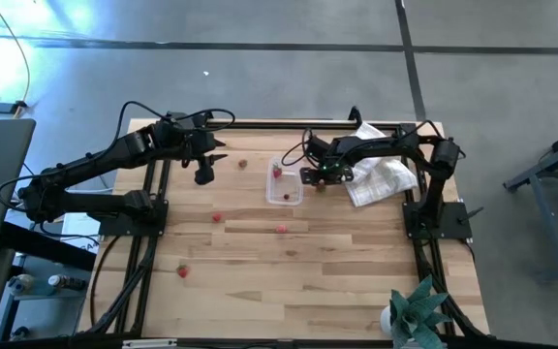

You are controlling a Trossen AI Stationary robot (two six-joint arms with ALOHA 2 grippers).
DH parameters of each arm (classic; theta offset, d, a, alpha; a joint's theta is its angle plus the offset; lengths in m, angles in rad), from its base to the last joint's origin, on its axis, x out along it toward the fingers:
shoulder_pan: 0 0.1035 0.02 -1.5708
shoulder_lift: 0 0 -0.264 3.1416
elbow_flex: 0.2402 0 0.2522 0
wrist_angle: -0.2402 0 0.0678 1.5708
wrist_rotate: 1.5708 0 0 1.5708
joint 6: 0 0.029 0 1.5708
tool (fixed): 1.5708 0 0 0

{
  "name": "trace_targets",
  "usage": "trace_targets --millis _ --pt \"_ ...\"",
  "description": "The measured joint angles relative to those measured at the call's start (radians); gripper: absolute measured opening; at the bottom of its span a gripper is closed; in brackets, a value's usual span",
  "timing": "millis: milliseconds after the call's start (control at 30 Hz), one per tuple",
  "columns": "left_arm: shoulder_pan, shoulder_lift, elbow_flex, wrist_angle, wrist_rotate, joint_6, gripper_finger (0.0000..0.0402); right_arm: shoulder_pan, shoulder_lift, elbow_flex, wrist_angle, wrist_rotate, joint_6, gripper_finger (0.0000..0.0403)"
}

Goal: Pick and placing Produce into tupperware
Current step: Put the strawberry into the transparent container

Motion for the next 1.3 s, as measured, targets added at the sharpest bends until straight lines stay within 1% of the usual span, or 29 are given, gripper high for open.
trace_targets --millis 300,633,900,1300 --pt "0.000 0.000 0.000 0.000 0.000 0.000 0.0136 0.003 -0.001 -0.001 -0.045 -0.005 0.012 0.0200" --pt "0.000 0.000 0.000 0.000 0.000 0.000 0.0136 0.004 -0.003 -0.002 -0.023 0.025 0.004 0.0199" --pt "0.000 0.000 0.000 0.000 0.000 0.000 0.0136 0.003 -0.003 -0.003 -0.015 0.027 -0.013 0.0198" --pt "0.000 0.000 0.000 0.000 0.000 0.000 0.0136 0.003 -0.002 -0.004 -0.006 0.033 -0.020 0.0154"
